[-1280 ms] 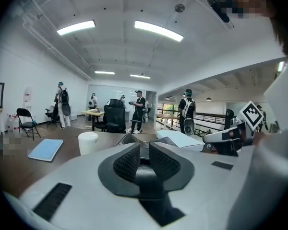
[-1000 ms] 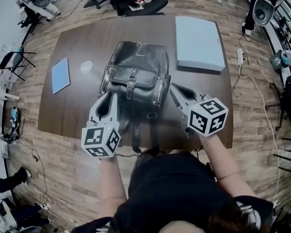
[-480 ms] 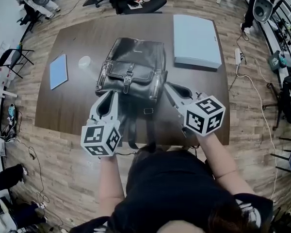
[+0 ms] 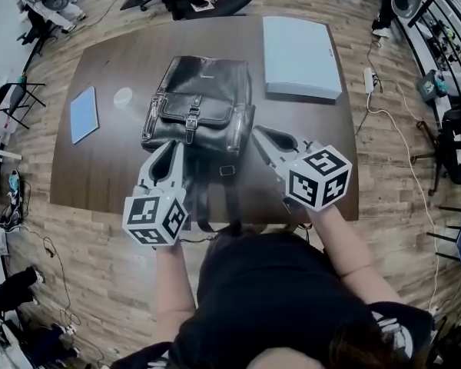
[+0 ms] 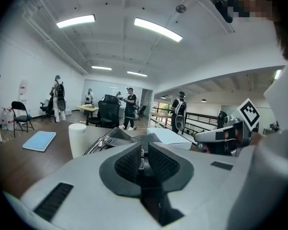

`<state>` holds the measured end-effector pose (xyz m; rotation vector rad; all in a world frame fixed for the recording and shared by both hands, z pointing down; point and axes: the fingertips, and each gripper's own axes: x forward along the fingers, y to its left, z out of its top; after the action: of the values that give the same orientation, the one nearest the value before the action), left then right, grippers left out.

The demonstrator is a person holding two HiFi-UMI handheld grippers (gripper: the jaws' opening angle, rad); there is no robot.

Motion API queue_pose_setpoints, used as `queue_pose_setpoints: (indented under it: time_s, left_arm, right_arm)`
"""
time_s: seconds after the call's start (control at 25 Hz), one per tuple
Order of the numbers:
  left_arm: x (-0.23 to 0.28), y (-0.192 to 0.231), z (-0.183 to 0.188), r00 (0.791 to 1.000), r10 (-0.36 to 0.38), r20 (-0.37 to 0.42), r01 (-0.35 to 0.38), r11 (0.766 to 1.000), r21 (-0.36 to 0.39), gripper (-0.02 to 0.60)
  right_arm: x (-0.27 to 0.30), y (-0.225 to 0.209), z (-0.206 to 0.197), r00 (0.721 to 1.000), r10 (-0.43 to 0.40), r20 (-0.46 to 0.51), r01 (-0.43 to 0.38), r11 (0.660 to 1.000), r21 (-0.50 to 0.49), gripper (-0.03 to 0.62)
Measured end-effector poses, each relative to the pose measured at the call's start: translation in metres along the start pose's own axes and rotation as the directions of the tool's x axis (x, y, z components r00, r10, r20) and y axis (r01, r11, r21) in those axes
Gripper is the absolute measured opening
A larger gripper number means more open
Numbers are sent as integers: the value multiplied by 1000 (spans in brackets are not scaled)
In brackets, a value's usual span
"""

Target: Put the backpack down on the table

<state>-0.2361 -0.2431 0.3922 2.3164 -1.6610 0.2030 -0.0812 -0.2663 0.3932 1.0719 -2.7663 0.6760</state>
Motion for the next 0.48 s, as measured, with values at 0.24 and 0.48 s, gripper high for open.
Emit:
queue_pose_setpoints:
  time_s: [0.24,0.48]
  left_arm:
    - [3,-2,0,1000,-1,-6,1,1000,2,64]
    - [3,-3,-3,1000,-4,-17,4,1000,3,64]
  right_arm:
    - [-2,-2,-1,1000,5,-7,-5,1000,14,17]
    - [-1,-1,-3,1000,8,-11,-8,1000,10,17]
